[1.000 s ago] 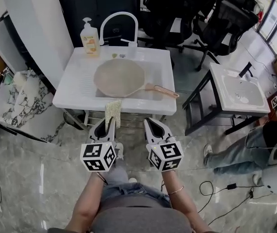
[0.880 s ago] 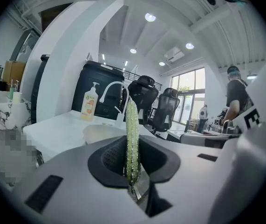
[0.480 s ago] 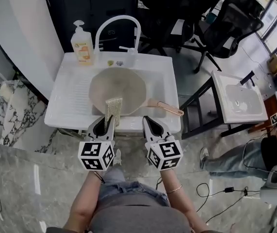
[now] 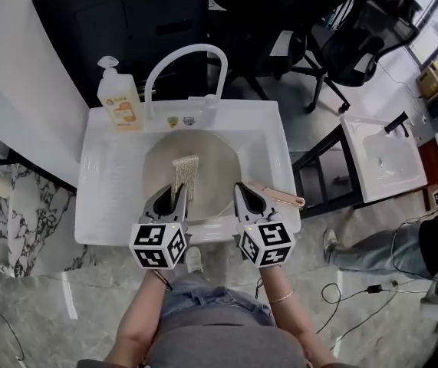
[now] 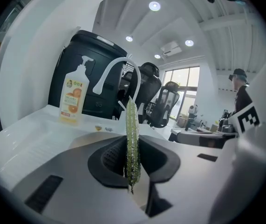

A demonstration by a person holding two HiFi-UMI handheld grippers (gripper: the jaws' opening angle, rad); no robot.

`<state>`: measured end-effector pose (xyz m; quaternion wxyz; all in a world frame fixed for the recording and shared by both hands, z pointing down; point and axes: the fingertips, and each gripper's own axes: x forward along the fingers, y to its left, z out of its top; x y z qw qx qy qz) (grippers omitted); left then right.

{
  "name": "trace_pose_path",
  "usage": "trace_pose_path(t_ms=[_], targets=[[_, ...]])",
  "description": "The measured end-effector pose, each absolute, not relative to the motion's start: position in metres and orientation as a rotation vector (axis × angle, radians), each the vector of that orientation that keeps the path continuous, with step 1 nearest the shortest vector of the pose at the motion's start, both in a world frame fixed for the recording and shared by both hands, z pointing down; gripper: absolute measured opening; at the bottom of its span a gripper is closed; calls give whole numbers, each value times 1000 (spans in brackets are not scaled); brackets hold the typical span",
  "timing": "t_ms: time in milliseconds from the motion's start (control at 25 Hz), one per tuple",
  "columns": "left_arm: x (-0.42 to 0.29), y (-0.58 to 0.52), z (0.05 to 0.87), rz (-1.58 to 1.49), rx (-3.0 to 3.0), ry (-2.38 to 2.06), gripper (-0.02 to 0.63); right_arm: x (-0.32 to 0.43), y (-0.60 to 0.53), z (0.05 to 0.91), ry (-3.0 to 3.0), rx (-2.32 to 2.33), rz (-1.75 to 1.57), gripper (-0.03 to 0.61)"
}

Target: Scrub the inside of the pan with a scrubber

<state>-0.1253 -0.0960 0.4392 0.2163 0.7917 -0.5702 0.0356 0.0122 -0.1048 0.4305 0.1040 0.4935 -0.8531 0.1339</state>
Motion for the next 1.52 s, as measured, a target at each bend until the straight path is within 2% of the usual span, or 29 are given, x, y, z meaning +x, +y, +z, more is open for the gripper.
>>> trace_pose_path(t_ms=[960, 1240, 1520], targets=[[-116, -155, 488, 225, 2212, -1341, 64, 36, -160, 463, -2306, 1640, 495, 11], [-72, -168, 494, 298, 2301, -1168, 64, 64, -173, 470, -2261, 1698, 532, 11], [-22, -165, 515, 519, 2403, -898, 64, 88, -182, 479, -2221, 1731, 582, 11]])
